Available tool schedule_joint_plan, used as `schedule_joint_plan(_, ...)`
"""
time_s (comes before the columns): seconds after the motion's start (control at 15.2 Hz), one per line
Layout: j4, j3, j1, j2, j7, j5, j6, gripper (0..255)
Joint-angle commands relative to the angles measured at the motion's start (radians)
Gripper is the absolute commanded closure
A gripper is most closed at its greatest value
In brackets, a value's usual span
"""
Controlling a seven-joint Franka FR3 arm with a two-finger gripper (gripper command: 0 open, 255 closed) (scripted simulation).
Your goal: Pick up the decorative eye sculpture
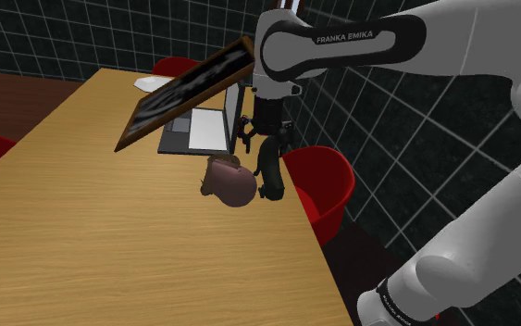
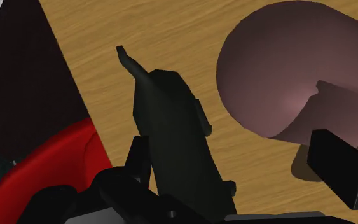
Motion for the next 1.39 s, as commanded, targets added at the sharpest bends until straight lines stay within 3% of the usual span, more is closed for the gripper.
schedule_joint_plan(0.0,0.076,0.006,0.003,0.084,0.105,-0.013,0.011,0)
schedule_joint_plan(0.4,0.309,-0.018,0.024,0.308,0.346,-0.055,0.014,0)
schedule_joint_plan(0.99,0.240,-0.022,0.027,0.334,0.343,-0.062,0.106,0)
schedule_joint_plan(1.06,0.238,-0.023,0.026,0.333,0.341,-0.062,0.107,255)
schedule_joint_plan(1.32,0.238,-0.023,0.025,0.332,0.341,-0.062,0.107,255)
